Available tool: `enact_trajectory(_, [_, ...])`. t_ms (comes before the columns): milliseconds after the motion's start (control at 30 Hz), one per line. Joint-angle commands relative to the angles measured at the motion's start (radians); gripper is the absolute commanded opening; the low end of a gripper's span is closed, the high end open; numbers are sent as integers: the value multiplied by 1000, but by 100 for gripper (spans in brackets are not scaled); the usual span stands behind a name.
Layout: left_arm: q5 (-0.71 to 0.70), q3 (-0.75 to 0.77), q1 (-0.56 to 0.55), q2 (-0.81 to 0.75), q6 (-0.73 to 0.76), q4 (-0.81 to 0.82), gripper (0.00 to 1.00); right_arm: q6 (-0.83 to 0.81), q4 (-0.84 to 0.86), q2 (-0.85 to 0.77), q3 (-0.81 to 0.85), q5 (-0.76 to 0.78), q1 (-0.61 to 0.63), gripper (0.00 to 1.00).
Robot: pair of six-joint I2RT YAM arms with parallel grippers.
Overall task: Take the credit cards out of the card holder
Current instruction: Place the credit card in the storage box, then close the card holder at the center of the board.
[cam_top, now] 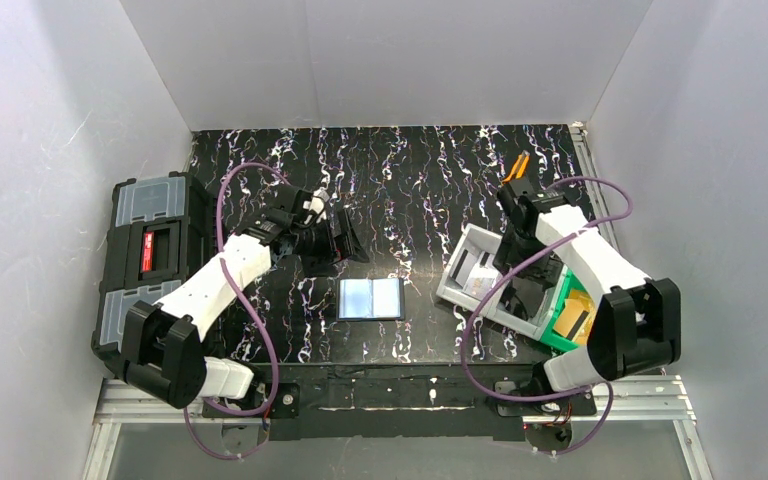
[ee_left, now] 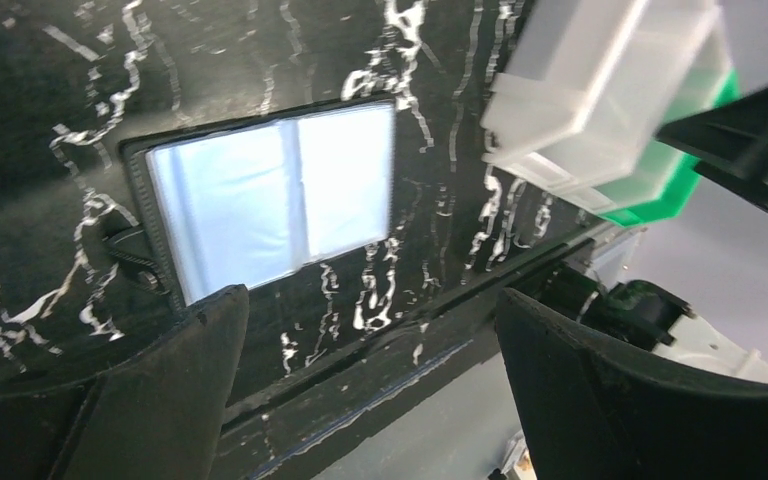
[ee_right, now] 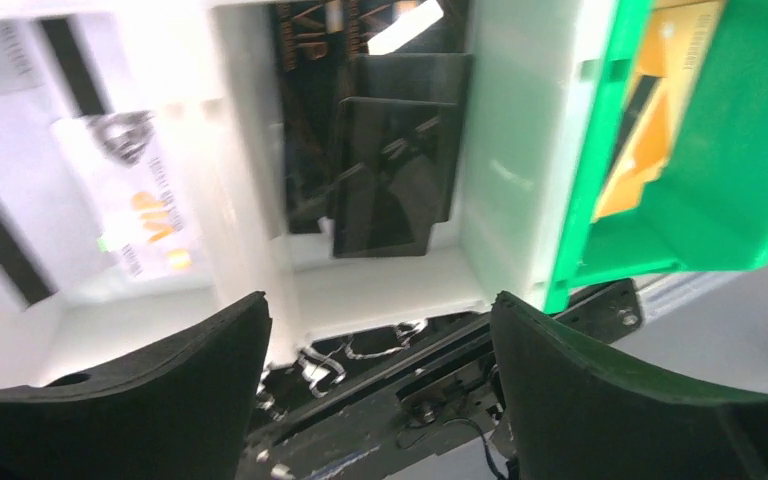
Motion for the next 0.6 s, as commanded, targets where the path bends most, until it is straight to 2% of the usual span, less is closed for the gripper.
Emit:
enact_trajectory(0, [-125,-48,-4,-7,9,-70,93,-53,78,-92,56,-187,24,89])
enact_trajectory(133, [-175,-107,-4,6,-9,-63,89,-60,149,-94,91,-326,125,90])
enact_trajectory(267, [-214,-156,-4,12,-23,-47,83,-56,177,-38,177,-346,242,90])
enact_trajectory(567, [-290,-181,-27,55,-18,-34,70,-75,230,126,274,-442,377,90])
